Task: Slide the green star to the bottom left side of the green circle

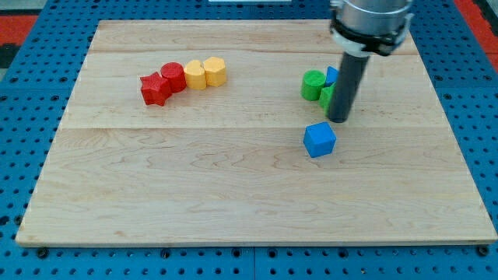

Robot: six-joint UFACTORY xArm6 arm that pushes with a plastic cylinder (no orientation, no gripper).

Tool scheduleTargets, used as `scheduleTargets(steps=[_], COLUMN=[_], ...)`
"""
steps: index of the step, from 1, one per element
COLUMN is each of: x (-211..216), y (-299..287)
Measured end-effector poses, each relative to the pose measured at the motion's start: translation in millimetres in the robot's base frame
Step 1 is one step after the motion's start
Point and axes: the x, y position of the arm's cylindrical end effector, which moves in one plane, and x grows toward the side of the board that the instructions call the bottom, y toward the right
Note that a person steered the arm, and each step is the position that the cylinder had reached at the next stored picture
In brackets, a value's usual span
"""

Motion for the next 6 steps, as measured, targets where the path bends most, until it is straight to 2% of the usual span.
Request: scheduleTargets(steps=[1, 2, 3, 4, 6], x=[2.8, 14.5, 5.6, -19.6, -26.5], y=[-17.4, 25.3, 52.0, 23.8, -48.2])
